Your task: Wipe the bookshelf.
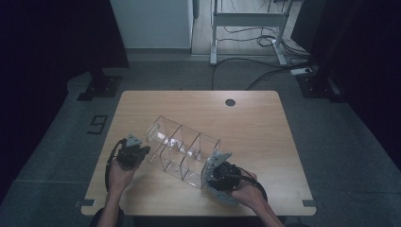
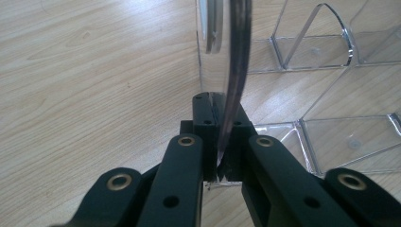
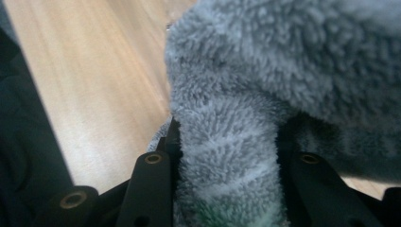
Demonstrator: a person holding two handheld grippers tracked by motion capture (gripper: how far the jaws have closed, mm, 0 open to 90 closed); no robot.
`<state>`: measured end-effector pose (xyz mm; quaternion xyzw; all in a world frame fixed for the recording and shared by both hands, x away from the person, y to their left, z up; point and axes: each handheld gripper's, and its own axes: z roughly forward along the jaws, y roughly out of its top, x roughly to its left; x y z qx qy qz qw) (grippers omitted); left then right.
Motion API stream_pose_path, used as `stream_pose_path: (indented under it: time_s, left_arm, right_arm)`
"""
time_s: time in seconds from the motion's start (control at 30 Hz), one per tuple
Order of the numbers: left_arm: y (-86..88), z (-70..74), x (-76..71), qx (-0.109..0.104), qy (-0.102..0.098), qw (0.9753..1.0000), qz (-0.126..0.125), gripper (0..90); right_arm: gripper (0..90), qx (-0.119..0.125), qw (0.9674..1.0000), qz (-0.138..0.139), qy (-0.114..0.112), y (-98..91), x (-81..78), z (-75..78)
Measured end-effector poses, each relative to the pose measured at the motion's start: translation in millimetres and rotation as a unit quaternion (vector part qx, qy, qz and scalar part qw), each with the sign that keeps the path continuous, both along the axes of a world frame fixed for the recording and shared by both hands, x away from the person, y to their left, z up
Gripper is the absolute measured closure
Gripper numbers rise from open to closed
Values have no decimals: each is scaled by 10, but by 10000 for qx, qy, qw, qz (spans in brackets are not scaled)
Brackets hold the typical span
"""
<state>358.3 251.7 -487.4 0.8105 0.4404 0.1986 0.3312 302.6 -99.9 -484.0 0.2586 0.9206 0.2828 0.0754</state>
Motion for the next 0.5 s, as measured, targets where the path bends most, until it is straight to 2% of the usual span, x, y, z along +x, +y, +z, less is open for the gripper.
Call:
stream_pose_path:
  time_s: [0.5]
  left_arm:
    - [-7, -1, -4, 14, 1, 10000, -41, 873]
  right_arm:
    - [638, 166, 9973, -717, -43, -171, 284, -28]
